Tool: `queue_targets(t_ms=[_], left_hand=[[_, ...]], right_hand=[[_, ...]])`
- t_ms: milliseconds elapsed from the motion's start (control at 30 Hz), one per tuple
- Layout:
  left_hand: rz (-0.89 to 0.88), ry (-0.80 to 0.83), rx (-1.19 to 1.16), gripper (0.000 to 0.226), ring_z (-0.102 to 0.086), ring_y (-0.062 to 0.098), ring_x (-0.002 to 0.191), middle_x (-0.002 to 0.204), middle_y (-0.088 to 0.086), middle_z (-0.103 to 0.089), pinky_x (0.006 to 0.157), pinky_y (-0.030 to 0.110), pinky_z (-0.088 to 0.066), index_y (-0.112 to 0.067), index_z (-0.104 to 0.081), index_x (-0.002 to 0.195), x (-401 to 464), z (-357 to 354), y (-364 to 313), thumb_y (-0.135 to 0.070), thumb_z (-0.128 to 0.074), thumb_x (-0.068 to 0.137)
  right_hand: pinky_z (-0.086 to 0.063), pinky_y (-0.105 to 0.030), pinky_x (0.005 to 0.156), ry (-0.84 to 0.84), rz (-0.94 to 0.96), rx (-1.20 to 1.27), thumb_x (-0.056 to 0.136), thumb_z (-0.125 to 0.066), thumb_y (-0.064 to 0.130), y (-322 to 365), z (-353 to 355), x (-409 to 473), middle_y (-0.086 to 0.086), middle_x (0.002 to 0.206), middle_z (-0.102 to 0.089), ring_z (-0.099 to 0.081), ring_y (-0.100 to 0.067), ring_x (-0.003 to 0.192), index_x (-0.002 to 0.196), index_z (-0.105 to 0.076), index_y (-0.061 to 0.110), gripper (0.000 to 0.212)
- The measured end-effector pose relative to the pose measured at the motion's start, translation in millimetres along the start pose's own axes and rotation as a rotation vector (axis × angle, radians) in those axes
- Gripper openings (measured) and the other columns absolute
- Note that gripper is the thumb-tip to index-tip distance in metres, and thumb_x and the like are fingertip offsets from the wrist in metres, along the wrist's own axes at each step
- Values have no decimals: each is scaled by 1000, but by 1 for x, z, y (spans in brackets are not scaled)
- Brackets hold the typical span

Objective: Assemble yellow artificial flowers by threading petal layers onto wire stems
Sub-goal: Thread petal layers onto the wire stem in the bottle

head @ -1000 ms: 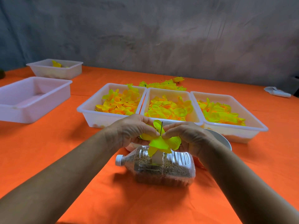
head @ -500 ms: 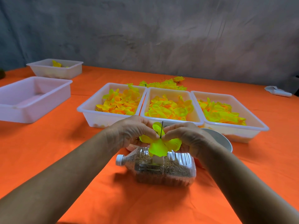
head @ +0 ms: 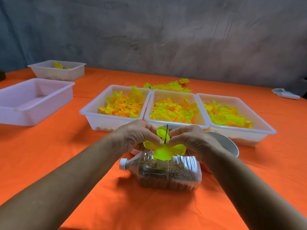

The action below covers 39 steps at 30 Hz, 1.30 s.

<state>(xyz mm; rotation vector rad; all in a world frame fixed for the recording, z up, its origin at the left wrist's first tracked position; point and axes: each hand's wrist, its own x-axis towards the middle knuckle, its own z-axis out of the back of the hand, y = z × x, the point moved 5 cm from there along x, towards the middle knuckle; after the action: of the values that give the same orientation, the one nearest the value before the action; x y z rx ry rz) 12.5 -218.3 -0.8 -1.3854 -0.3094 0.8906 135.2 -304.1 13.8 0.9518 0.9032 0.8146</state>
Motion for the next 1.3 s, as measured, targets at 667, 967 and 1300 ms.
queue_targets(t_ms=[667, 967, 1300], left_hand=[[42, 39, 3, 24, -62, 8, 51, 59, -4, -67, 48, 20, -48, -15, -62, 87, 1, 3, 5, 0, -74, 73], [102, 68, -95, 22, -66, 12, 52, 63, 2, -68, 45, 23, -52, -10, -60, 90, 2, 3, 8, 6, -68, 78], [-180, -42, 35, 35, -59, 14, 77, 90, 6, -62, 77, 27, -50, -18, -67, 92, -7, 8, -5, 7, -76, 68]], right_hand=[[-45, -15, 42, 76, -26, 108, 69, -74, -6, -6, 4, 5, -1, 56, -67, -64, -10, 46, 87, -66, 10, 25], [-45, -16, 42, 141, -43, 103, 74, -70, -5, -13, 13, 10, 1, 57, -69, -64, -8, 48, 89, -65, 14, 24], [-42, -16, 41, 91, -39, 79, 68, -78, 1, -25, 15, 17, 10, 38, -48, -42, -2, 33, 83, -70, 14, 21]])
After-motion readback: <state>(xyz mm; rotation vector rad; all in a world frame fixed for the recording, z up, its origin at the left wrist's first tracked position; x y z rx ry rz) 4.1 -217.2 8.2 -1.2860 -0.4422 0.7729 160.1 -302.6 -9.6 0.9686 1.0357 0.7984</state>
